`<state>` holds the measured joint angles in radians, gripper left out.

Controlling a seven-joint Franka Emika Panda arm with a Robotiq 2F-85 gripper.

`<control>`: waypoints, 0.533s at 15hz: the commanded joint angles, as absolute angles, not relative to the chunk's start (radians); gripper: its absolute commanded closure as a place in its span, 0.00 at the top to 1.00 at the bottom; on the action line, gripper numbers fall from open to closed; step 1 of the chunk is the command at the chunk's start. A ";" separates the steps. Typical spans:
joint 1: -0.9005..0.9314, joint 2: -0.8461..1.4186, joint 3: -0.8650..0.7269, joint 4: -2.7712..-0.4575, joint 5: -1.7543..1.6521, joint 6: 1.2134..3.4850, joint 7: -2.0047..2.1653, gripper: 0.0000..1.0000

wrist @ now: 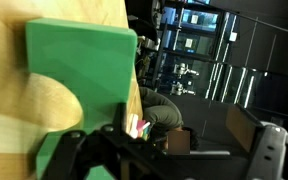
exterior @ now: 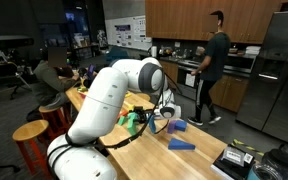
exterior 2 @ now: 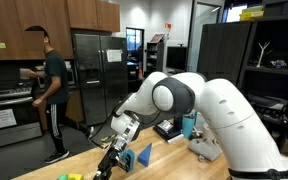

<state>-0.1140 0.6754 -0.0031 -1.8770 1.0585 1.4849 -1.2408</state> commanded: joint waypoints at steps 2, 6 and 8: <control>-0.079 0.480 -0.006 -2.068 1.042 1.516 -1.342 1.00; -0.047 0.389 0.000 -2.157 1.047 1.506 -1.387 1.00; -0.034 0.360 0.002 -2.183 1.047 1.501 -1.398 1.00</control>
